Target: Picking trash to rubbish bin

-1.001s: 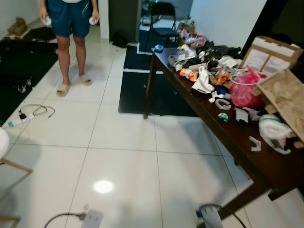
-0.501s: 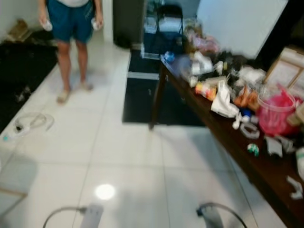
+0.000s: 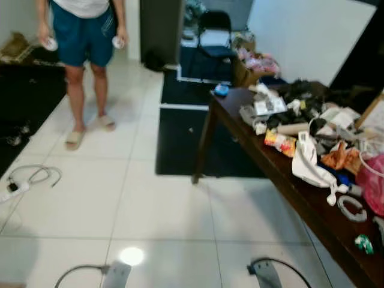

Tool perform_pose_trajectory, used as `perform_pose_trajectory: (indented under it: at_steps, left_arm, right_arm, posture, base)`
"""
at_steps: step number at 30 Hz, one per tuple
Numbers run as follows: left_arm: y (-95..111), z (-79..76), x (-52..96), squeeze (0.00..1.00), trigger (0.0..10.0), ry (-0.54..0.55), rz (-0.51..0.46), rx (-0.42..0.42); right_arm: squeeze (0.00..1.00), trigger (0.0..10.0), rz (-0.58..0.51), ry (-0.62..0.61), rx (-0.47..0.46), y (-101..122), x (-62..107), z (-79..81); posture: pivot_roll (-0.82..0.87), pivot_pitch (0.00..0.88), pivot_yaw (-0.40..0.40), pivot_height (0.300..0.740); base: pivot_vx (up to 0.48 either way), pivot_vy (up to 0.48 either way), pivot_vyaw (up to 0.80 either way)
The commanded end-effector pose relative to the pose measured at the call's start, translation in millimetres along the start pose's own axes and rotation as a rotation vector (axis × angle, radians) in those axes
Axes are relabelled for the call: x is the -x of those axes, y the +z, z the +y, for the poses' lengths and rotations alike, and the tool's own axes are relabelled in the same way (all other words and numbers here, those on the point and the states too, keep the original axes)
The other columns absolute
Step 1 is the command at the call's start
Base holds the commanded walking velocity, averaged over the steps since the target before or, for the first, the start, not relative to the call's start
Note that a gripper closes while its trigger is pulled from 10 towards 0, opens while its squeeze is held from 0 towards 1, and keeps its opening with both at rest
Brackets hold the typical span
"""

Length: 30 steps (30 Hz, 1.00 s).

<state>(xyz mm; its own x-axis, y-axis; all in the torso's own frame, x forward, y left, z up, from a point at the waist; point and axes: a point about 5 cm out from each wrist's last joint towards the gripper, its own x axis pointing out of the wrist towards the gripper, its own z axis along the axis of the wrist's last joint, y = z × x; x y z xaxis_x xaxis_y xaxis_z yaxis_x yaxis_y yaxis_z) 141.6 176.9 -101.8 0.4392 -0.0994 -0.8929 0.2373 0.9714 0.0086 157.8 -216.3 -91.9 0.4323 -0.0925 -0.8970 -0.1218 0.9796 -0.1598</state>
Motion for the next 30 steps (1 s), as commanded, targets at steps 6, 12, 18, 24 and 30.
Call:
perform_pose_trajectory:
  at_steps: [6,12,18,24,30]
  left_arm:
    - [-15.2,-5.4,1.4,0.00,10.0,-0.022,0.063,-0.001]
    - [-16.5,-5.6,1.6,0.00,10.0,-0.025,0.066,0.001]
    - [-16.1,-6.1,1.5,0.00,10.0,-0.024,0.065,-0.001]
    - [-16.1,-6.3,1.5,0.00,10.0,-0.023,0.064,0.000]
    - [-18.2,-5.9,1.7,0.00,10.0,-0.005,0.072,0.027]
  right_arm:
    - [0.00,10.0,0.009,-0.016,0.005,-1.1,0.5,-5.4]
    - [0.00,10.0,0.010,-0.015,-0.003,-1.6,0.4,-4.8]
    - [0.00,10.0,0.011,-0.012,-0.004,-2.6,0.5,-3.9]
    - [0.00,10.0,0.007,-0.009,-0.010,-2.3,0.5,-3.9]
    - [0.00,10.0,0.020,-0.007,0.004,-3.9,0.5,-3.3]
  posture:
    - [0.03,0.063,-0.064,0.740]
    - [0.03,0.066,-0.058,0.740]
    - [0.03,0.068,-0.059,0.740]
    - [0.03,0.068,-0.058,0.740]
    - [0.04,0.070,-0.058,0.740]
  base:
    - [0.436,0.000,0.00]
    - [0.434,0.000,0.00]
    - [0.434,0.000,0.00]
    - [0.432,0.000,0.00]
    - [0.135,0.000,-0.53]
